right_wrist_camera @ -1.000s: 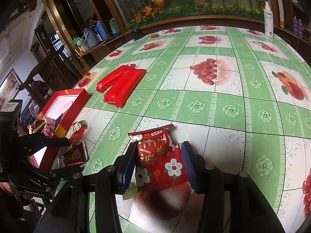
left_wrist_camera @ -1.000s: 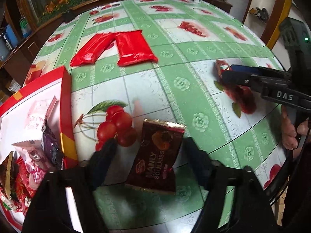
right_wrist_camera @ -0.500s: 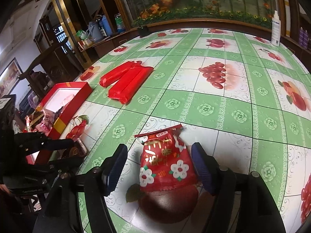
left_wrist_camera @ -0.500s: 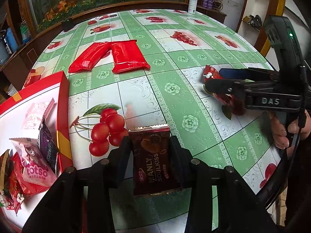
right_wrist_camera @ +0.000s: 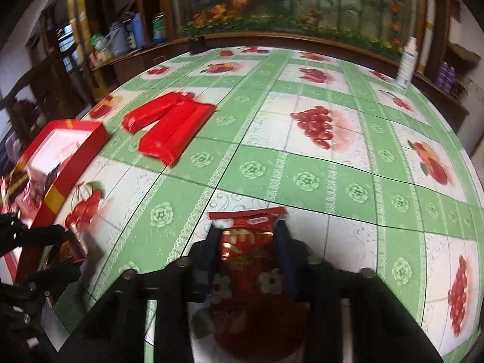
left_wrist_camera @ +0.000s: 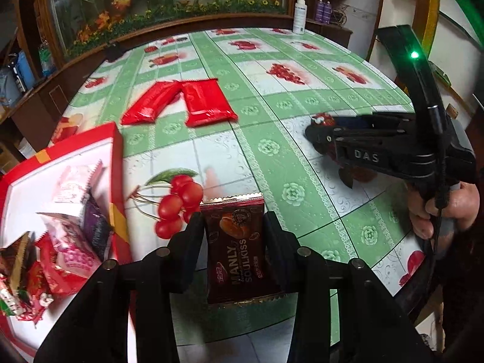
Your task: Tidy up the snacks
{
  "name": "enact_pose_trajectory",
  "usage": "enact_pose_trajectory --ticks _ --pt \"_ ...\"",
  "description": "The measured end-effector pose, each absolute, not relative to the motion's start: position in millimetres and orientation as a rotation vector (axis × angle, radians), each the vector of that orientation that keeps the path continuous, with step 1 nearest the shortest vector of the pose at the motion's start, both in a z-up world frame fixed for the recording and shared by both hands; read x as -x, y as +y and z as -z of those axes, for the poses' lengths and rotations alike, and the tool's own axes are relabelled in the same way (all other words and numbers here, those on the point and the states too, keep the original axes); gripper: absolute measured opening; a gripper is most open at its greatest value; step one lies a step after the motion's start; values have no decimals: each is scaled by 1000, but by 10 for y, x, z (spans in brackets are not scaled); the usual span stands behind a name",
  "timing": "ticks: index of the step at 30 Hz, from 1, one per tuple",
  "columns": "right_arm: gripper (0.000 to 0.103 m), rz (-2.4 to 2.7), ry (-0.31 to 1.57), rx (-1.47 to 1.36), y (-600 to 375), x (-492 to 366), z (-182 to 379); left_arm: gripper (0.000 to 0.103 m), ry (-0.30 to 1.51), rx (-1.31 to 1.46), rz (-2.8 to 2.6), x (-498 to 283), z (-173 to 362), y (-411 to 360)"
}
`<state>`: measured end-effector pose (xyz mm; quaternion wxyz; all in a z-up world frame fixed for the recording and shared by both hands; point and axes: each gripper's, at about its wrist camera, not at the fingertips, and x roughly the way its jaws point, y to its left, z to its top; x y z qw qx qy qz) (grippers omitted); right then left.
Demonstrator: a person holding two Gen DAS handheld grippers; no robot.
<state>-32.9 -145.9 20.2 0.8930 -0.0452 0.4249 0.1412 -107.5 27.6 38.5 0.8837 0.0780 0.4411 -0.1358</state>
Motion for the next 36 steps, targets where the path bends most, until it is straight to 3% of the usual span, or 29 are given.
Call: enact_pose_trajectory --ticks 14,28,36 --pt "34 -397 837 -78 -1417 638 -484 38 813 -172 224 1168 -630 428" --pt "34 -493 816 -67 -1005 853 -667 39 746 -139 174 1308 -825 695" --pt "34 -601 820 -49 -507 882 -719 39 710 -62 74 1356 -936 1217"
